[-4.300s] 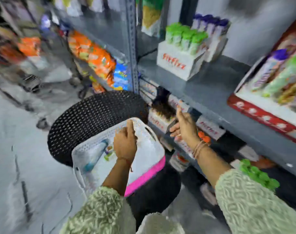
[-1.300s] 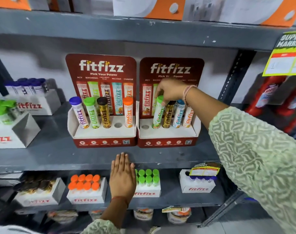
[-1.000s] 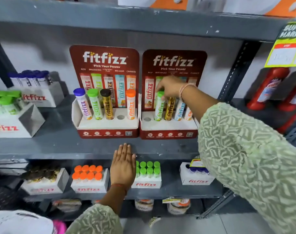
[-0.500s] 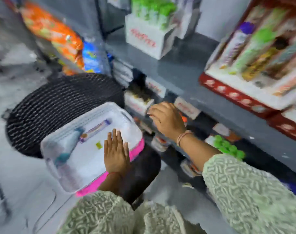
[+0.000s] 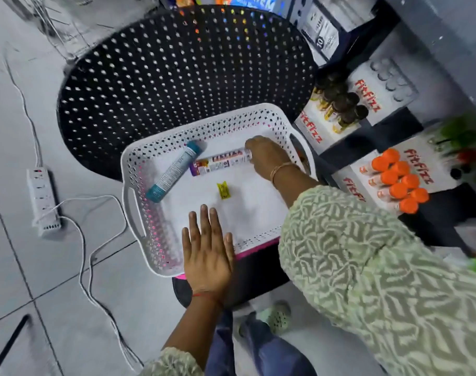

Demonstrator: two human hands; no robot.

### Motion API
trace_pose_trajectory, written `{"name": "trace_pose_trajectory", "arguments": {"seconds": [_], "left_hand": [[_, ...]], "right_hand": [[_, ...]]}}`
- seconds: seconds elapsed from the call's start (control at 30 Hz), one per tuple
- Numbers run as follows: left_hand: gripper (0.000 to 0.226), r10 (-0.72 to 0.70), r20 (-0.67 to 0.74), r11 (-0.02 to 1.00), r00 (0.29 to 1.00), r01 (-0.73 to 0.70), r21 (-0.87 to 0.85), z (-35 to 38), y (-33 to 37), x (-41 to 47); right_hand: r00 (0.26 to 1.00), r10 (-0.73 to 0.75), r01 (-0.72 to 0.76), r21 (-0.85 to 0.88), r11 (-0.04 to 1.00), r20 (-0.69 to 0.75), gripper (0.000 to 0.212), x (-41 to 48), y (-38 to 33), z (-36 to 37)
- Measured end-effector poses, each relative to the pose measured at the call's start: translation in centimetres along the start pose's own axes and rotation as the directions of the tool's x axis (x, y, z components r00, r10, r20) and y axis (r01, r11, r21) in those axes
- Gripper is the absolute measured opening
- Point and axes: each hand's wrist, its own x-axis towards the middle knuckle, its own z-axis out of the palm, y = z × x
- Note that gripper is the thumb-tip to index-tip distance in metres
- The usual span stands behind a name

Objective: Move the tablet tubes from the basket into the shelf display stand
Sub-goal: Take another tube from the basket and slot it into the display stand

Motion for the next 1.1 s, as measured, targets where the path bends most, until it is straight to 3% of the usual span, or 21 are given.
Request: {"name": "trace_pose_trajectory", "arguments": {"seconds": [0.1, 0.23, 0.37, 0.47, 0.6, 0.7, 0.83, 0.93, 1.1], "left_hand": [[0.062, -0.001, 0.041, 1.000, 0.999, 0.002, -0.014, -0.2, 0.1, 0.1], [0.070, 0.005, 0.143, 0.999, 0.990, 0.000, -0.037, -0.9, 0.1, 0.4], [0.071, 0.025, 0.173, 0.990, 0.985, 0.000, -0.138, -2.6, 3.2, 0.8], [0.064, 0.213, 0.147, 0.956, 0.966, -0.176, -0.234, -3.9, 9.6, 1.5], [0.060, 0.553, 0.022, 0.792, 0.833, -0.517, -0.324, -5.6, 21.3, 1.0], [0.063, 0.756, -0.072, 0.583, 0.650, -0.720, -0.377, -7.2, 29.1, -1.8], [0.065, 0.895, -0.139, 0.344, 0.423, -0.855, -0.389, -8.6, 35.1, -5.8], [0.069, 0.923, -0.123, 0.303, 0.365, -0.884, -0.357, -8.7, 37.3, -6.9], [0.076, 0.925, -0.051, 0.339, 0.378, -0.876, -0.344, -8.1, 38.5, -6.5]], "right_hand": [[0.997, 0.039, -0.024, 0.198, 0.980, -0.072, 0.029, -2.5, -0.4, 0.2], [0.976, 0.153, -0.054, 0.511, 0.858, -0.153, 0.024, -9.1, -0.4, -2.8], [0.920, 0.300, -0.100, 0.591, 0.801, -0.251, 0.030, -19.6, 1.9, -9.9], [0.854, 0.423, -0.187, 0.582, 0.792, -0.302, 0.034, -28.6, 4.7, -15.7], [0.718, 0.551, -0.302, 0.523, 0.797, -0.426, 0.033, -41.1, 7.1, -23.1], [0.601, 0.605, -0.444, 0.411, 0.796, -0.523, 0.034, -48.8, 8.3, -27.9], [0.570, 0.574, -0.591, 0.192, 0.784, -0.589, 0.033, -54.6, 10.4, -32.9], [0.572, 0.533, -0.631, 0.080, 0.772, -0.623, 0.033, -55.8, 12.6, -35.2], [0.601, 0.641, -0.675, 0.125, 0.727, -0.478, 0.024, -55.2, 17.3, -35.9]]}}
